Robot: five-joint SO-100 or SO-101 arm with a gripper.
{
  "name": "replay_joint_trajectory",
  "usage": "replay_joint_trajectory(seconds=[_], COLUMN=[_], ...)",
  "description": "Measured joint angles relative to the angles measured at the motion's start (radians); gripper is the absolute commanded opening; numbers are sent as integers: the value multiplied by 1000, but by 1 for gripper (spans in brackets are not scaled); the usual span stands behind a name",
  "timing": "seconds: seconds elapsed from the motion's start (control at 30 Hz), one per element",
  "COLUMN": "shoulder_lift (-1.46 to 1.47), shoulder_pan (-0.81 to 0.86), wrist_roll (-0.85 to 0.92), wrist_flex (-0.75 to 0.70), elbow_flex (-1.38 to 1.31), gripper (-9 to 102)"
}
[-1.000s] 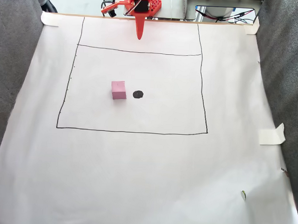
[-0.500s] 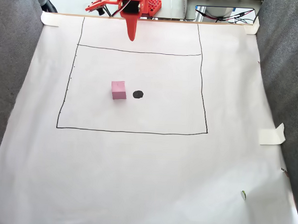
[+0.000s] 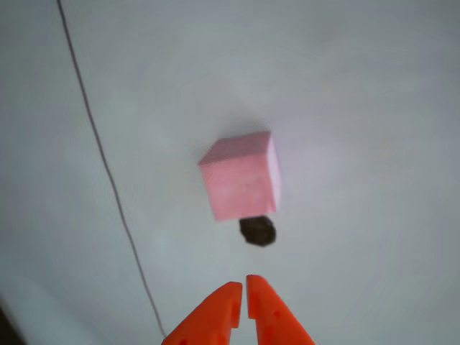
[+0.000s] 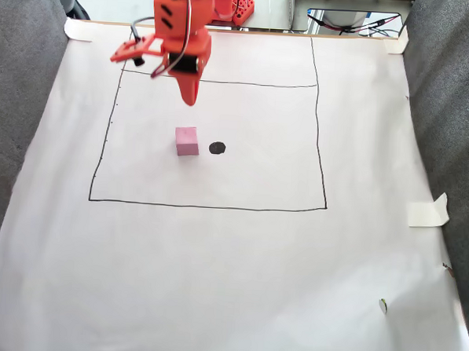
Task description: Grasp the colored block, Place it on the black dot, and then return the arm to the default position.
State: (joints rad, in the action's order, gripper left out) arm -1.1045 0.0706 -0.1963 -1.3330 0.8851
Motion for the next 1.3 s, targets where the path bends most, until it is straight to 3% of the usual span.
replay_joint_trajectory(seconds=[0.57,1.0,1.3], shoulder_lift=[117,117,117], shoulder_pan=[-6,2,38], wrist_roll=[23,64,106], wrist_flex=[40,41,3], elbow_flex=[-81,31,37], gripper=[1,47,53])
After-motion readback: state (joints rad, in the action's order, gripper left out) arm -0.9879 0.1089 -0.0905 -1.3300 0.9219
